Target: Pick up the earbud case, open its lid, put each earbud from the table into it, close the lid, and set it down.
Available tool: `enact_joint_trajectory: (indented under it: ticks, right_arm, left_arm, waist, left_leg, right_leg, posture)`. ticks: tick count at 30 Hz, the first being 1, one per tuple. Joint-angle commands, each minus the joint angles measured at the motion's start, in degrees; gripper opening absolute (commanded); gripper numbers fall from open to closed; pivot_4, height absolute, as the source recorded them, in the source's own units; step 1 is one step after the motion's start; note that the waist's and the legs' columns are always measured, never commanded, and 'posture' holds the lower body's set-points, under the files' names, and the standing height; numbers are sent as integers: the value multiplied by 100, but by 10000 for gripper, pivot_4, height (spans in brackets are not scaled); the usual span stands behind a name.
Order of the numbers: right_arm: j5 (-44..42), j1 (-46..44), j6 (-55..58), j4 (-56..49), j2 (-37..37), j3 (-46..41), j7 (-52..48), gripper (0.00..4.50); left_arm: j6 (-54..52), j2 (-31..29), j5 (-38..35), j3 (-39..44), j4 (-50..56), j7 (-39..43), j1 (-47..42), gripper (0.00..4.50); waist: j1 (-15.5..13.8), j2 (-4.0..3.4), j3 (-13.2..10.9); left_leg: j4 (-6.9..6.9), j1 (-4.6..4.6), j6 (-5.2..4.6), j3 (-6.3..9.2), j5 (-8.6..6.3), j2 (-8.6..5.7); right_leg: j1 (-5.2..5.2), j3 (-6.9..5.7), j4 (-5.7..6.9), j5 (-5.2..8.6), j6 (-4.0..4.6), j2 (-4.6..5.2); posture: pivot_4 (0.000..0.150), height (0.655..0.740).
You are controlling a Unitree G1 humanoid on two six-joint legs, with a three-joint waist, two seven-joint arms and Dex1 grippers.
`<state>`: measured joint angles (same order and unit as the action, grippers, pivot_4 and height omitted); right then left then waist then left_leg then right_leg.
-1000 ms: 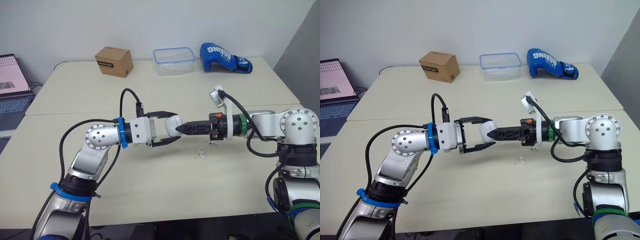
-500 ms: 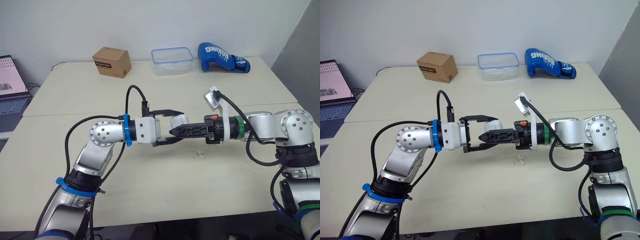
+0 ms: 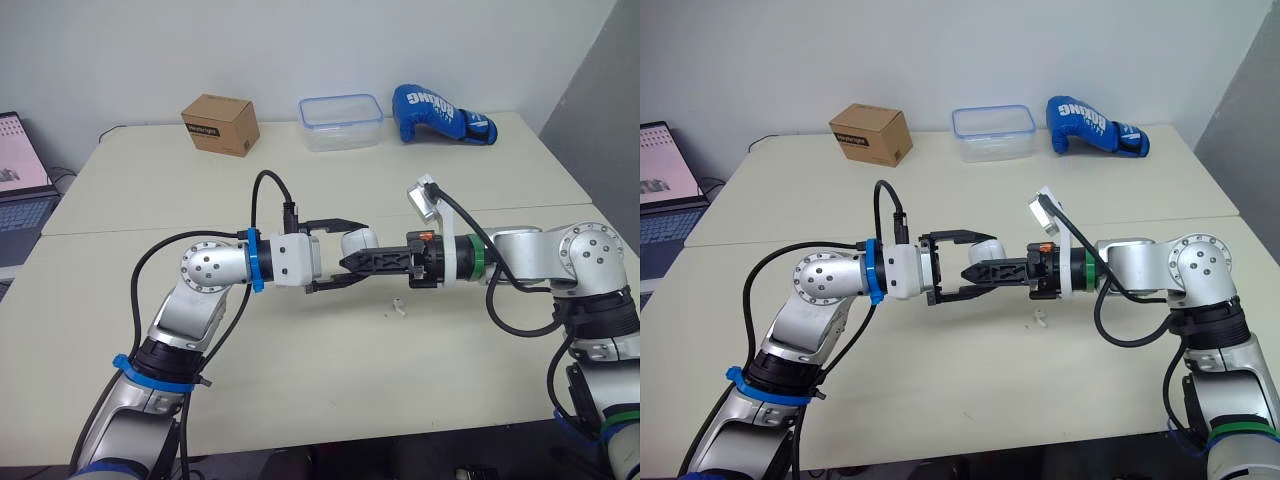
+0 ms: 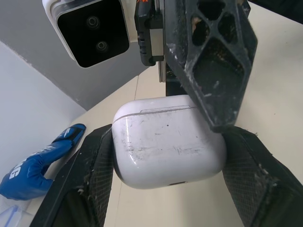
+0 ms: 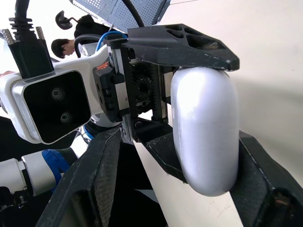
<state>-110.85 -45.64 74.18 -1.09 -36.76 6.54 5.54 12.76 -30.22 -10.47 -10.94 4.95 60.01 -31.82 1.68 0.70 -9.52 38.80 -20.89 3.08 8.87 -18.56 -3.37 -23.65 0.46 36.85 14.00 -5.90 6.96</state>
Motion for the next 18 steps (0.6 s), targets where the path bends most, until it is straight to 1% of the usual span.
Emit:
enact_joint_trajectory:
  ticks: [1, 3, 4, 5, 11, 13, 15, 18]
  right_arm:
    - [-215, -69, -130, -245, 8, -49, -136, 19579]
    - [-215, -61, -145, -265, 4, -40, -148, 13147]
    - [-215, -58, -151, -271, 2, -37, -153, 9187]
    - [-215, -55, -153, -275, 0, -35, -157, 8174]
    - [-215, -40, -160, -276, 11, -40, -162, 8278]
    - [-215, -37, -161, -279, 21, -44, -172, 8278]
    - [-215, -32, -157, -280, 25, -45, -184, 8278]
    - [-215, -12, -161, -285, 21, -36, -195, 8277]
  left_arm:
    - [30, -43, 2, 7, 109, 27, -50, 28629]
    - [49, -64, -7, 12, 107, 54, -38, 28629]
    - [53, -70, -10, 12, 108, 59, -35, 28629]
    - [53, -77, -11, 11, 110, 62, -32, 28629]
    - [51, -97, -14, 6, 117, 64, -11, 28629]
    - [-218, -137, -184, 8, 176, 149, 0, 28629]
    - [-503, -202, -320, -4, 256, 237, -4, 36088]
    - [-843, -273, -482, 4, 407, 330, 20, 44709]
  waist:
    - [0, 0, 0]
    - [0, 0, 0]
    - [0, 0, 0]
    - [0, 0, 0]
    - [0, 0, 0]
    - [0, 0, 0]
    - [2, 0, 0]
    - [2, -2, -1]
  left_leg:
    - [0, 0, 0, 0, 0, 0]
    - [0, 0, 0, 0, 0, 0]
    - [0, 0, 0, 0, 0, 0]
    - [0, 0, 0, 0, 0, 0]
    - [0, 0, 0, 0, 0, 0]
    - [0, 0, 0, 0, 0, 0]
    - [0, 0, 0, 0, 0, 1]
    - [0, 0, -1, 0, 0, 1]
  right_leg:
    - [0, 0, 0, 0, 0, 0]
    - [0, 0, 0, 0, 0, 0]
    - [0, 0, 0, 0, 0, 0]
    - [0, 0, 1, 0, 0, 0]
    - [0, 0, 0, 0, 0, 0]
    - [0, 0, 0, 0, 0, 0]
    - [0, 0, 1, 0, 0, 0]
    - [-1, 0, 1, 0, 0, -2]
  posture:
    - [1500, 7307]
    - [1500, 7307]
    - [1500, 7307]
    - [1500, 7307]
    - [1500, 7307]
    - [1500, 7307]
    - [1500, 7307]
    - [1500, 7307]
